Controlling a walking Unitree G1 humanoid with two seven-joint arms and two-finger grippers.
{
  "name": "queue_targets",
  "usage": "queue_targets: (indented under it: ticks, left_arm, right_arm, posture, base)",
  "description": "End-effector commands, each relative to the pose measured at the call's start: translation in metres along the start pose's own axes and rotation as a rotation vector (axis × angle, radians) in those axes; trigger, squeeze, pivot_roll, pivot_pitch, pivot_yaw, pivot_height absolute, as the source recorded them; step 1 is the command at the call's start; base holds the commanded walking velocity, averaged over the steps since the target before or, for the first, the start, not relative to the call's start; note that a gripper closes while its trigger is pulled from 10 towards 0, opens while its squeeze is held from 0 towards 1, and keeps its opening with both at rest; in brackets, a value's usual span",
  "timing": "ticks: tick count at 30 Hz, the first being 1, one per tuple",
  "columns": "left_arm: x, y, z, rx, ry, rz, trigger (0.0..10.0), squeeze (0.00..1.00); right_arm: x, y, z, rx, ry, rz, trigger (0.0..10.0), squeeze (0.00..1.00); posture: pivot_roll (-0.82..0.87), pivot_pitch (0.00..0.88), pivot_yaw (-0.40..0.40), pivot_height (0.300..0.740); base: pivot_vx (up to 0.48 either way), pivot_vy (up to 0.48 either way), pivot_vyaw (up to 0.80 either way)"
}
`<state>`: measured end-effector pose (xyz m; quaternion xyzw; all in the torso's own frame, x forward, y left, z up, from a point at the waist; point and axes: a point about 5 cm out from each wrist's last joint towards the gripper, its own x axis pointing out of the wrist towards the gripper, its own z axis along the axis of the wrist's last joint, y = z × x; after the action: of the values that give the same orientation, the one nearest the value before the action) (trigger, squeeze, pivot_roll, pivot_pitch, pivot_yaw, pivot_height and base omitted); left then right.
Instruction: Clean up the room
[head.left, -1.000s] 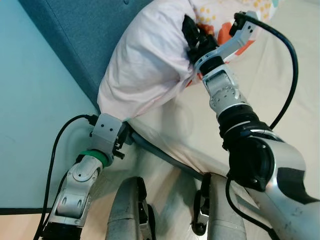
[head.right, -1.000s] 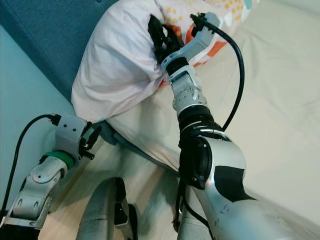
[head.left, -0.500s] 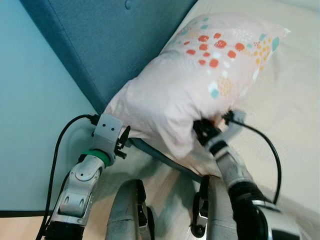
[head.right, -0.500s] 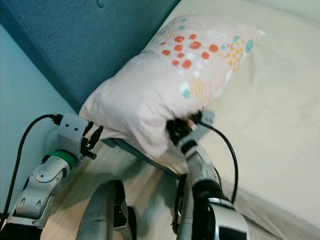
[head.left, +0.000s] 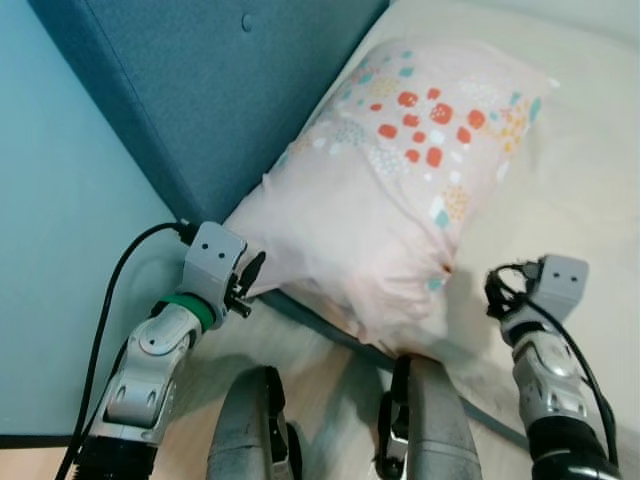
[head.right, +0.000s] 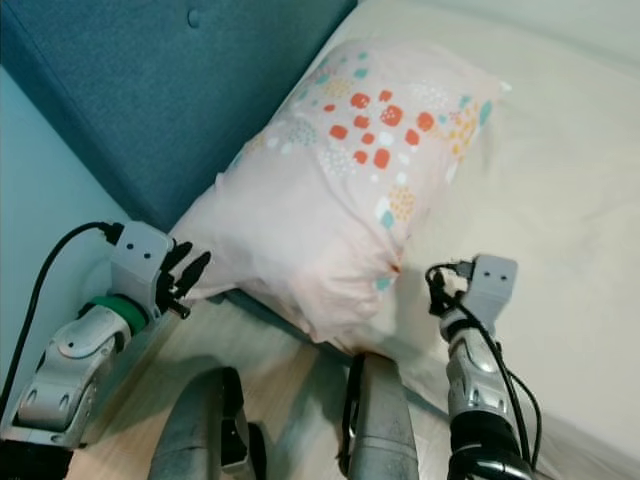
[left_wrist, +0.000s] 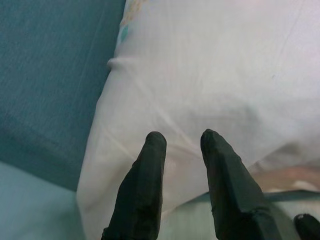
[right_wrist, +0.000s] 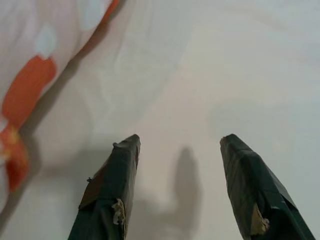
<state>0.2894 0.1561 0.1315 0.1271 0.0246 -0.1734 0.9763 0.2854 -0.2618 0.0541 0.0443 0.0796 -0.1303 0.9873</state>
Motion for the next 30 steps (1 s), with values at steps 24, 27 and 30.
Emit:
queue_targets:
  ticks: [24, 27, 30]
  left_arm:
    - [0.030, -0.018, 0.042, -0.169, -0.176, 0.078, 10.0, 0.00]
    - [0.032, -0.022, 0.043, -0.179, -0.177, 0.072, 10.0, 0.00]
    - [0.034, -0.025, 0.043, -0.183, -0.177, 0.064, 10.0, 0.00]
  right_arm:
    - [-0.008, 0.076, 0.072, -0.005, -0.416, 0.303, 10.0, 0.00]
    - [-0.007, 0.075, 0.071, -0.013, -0.409, 0.292, 10.0, 0.00]
    - [-0.007, 0.074, 0.070, -0.016, -0.406, 0.287, 10.0, 0.00]
  posture:
    - [-0.02, 0.010, 0.037, 0.662]
    - [-0.02, 0.008, 0.033, 0.677]
    - [-0.02, 0.008, 0.033, 0.687]
  base:
    - [0.000, 0.000, 0.00]
    - [0.000, 0.000, 0.00]
    - [0.000, 0.000, 0.00]
